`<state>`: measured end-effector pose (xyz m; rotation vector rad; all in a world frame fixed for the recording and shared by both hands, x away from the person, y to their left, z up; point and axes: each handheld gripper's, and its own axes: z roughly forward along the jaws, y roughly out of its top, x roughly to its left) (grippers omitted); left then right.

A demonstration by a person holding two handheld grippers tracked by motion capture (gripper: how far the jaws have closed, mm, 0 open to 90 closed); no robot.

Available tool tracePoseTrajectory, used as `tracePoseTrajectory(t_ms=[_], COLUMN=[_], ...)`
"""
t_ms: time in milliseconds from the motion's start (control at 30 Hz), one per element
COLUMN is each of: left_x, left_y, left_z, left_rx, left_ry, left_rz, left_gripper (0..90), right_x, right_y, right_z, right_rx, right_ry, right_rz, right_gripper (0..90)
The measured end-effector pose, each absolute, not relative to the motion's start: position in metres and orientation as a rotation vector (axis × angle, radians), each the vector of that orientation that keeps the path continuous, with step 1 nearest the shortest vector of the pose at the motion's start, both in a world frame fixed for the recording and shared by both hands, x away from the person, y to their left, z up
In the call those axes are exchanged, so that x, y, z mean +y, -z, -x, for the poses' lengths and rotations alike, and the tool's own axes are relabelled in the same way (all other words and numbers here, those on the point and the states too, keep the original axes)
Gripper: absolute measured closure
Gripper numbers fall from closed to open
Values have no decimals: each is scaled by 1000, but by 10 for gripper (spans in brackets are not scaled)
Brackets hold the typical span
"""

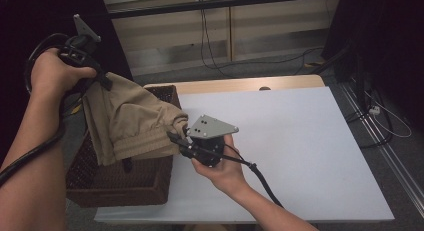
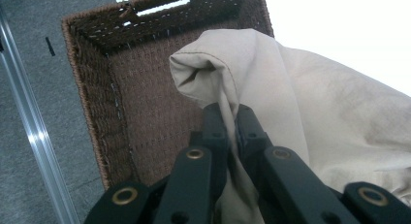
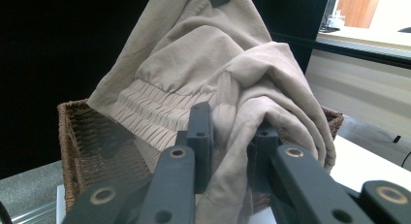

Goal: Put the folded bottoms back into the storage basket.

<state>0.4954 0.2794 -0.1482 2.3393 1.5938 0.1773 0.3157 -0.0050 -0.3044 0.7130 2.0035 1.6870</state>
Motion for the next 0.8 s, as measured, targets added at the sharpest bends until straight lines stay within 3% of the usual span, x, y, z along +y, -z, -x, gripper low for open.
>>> tracePoseTrajectory(t_ms=[800], left_x=[298], left_y=[152], left_z=[-497], left_rx=[1611], left_ry=[-186], left_rz=[-2327], left_gripper=[859], right_x=[15], right_y=[311], right_z=[-318], right_rx=[2033], right_ry=[-1684], right_rz=[-686], right_gripper=[761])
